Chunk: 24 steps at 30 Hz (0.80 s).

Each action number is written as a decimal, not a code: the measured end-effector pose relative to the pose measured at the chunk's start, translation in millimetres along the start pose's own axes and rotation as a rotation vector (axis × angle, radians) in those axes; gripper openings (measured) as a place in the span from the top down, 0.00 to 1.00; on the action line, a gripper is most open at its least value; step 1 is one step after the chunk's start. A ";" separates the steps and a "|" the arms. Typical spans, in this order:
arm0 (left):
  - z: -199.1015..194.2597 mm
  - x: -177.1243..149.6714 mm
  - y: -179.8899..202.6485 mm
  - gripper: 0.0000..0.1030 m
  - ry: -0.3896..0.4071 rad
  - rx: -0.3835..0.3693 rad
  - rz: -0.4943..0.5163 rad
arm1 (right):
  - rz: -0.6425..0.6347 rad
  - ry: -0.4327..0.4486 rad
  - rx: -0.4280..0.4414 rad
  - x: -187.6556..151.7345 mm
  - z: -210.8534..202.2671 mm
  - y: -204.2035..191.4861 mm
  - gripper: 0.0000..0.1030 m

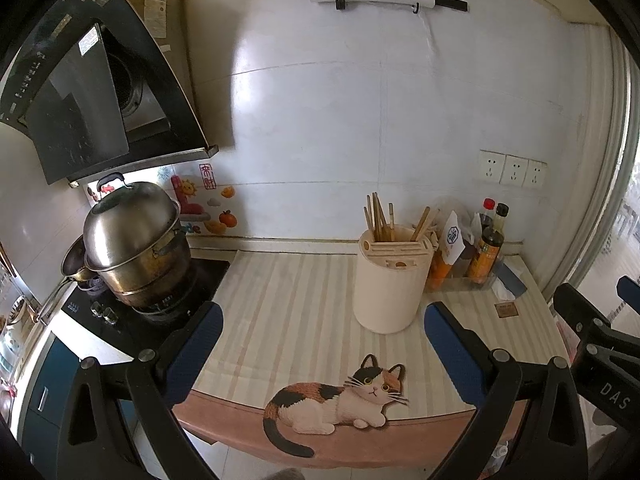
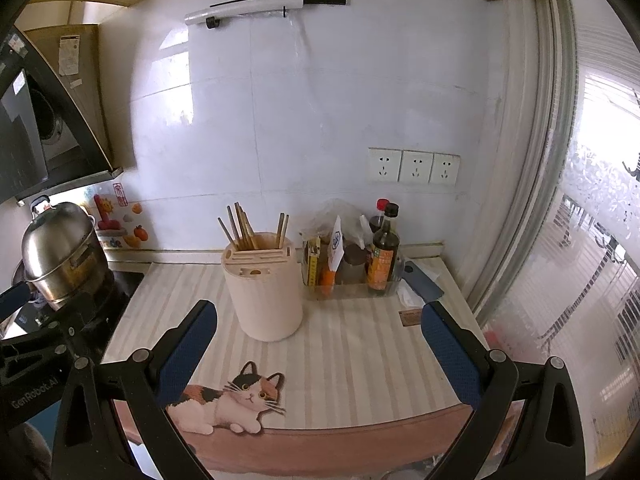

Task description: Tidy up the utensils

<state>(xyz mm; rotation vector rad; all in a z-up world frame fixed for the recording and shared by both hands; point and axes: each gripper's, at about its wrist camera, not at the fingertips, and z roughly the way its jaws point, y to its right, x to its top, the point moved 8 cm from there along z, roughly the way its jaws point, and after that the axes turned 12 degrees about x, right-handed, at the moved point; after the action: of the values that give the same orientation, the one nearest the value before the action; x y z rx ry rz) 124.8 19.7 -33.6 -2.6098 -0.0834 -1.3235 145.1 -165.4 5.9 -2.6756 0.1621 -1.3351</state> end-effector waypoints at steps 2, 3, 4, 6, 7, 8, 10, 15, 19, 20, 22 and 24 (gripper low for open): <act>1.9 -0.7 0.5 0.00 -0.005 0.002 0.002 | -0.003 -0.003 0.001 -0.4 0.6 0.7 0.00; 2.5 -0.9 0.7 0.00 -0.007 0.002 0.003 | -0.003 -0.004 0.000 -0.2 1.1 0.9 0.00; 3.1 -1.1 0.7 0.00 -0.009 0.002 0.003 | -0.004 -0.004 0.000 0.0 1.7 1.0 0.00; 3.5 -1.3 1.1 0.00 -0.010 0.002 0.004 | -0.006 -0.007 -0.001 0.2 3.1 1.2 0.00; 3.7 -1.3 1.1 0.00 -0.011 0.003 0.004 | -0.005 -0.008 0.000 0.3 3.6 1.2 0.00; 3.7 -1.1 1.3 0.00 -0.011 0.004 0.004 | -0.005 -0.008 0.000 0.3 3.6 1.0 0.00; 3.7 -1.3 1.2 0.00 -0.010 0.003 0.004 | -0.005 -0.010 -0.001 -0.3 5.1 0.7 0.00; 4.4 -1.1 0.3 0.00 -0.011 0.002 0.003 | -0.005 -0.013 -0.001 -1.0 7.2 0.0 0.00; 4.3 -1.2 0.4 0.00 -0.012 0.003 0.003 | -0.007 -0.011 -0.002 -0.8 7.6 -0.1 0.00; 4.4 -1.2 0.4 0.00 -0.012 0.004 0.004 | -0.006 -0.012 -0.002 -0.8 8.2 0.2 0.00; 4.7 -1.0 0.0 0.00 -0.011 0.004 0.003 | -0.006 -0.012 -0.003 -0.9 8.6 0.1 0.00; 5.3 -0.6 -0.6 0.00 -0.011 0.005 0.004 | -0.005 -0.012 -0.002 -0.9 8.2 0.1 0.00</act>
<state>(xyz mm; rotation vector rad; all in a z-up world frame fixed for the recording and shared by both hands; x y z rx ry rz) 128.6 21.4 -37.0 -2.6120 -0.0836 -1.3063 151.1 -164.7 0.3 -2.6864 0.1552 -1.3212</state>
